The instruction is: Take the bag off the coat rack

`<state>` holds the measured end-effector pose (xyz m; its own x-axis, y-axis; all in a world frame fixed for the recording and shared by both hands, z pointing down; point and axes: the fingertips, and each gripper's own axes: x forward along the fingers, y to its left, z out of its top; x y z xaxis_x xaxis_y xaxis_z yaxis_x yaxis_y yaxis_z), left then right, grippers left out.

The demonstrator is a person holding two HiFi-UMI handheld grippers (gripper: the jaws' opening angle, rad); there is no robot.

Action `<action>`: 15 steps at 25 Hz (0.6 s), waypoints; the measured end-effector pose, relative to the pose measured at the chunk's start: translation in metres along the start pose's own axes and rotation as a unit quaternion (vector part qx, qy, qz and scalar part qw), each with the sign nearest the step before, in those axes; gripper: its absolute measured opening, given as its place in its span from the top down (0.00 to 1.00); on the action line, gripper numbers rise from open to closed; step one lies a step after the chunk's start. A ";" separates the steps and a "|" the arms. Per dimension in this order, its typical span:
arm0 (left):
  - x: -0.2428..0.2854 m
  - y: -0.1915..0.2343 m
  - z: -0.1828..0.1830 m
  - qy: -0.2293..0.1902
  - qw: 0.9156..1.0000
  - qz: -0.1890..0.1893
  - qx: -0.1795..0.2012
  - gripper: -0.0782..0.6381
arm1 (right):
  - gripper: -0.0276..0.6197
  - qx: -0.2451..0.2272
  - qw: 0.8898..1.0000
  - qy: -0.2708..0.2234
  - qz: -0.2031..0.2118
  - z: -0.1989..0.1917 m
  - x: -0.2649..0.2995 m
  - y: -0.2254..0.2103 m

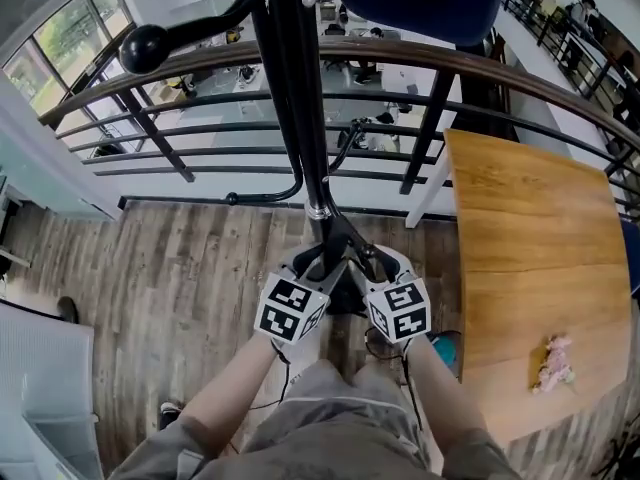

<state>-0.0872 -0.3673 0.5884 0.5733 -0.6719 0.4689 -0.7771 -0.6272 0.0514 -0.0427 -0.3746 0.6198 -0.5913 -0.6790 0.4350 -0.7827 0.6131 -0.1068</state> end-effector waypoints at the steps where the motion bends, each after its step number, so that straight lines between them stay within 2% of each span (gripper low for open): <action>1: 0.001 0.002 -0.003 0.000 1.000 0.006 -0.001 0.68 | 0.63 0.000 1.000 -0.001 0.003 -0.001 0.004 0.000; 4: 0.000 0.002 -0.005 -0.003 1.000 0.015 0.003 0.79 | 0.78 0.001 1.000 -0.009 0.009 -0.002 0.007 -0.001; 6: 0.000 -0.001 -0.004 0.003 1.000 0.018 0.009 0.84 | 0.83 0.000 1.000 -0.010 0.016 -0.001 0.005 -0.002; 11: -0.013 -0.010 -0.008 0.028 0.999 0.018 0.001 0.87 | 0.86 -0.002 1.000 0.006 0.028 0.000 -0.018 -0.001; 15: -0.035 -0.024 -0.005 0.045 0.999 0.017 0.013 0.87 | 0.87 0.014 1.000 0.005 0.026 0.014 -0.049 0.000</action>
<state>-0.0893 -0.3269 0.5750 0.5198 -0.6553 0.5481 -0.7884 -0.6150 0.0124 -0.0166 -0.3471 0.5863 -0.6302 -0.6420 0.4366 -0.7554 0.6369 -0.1540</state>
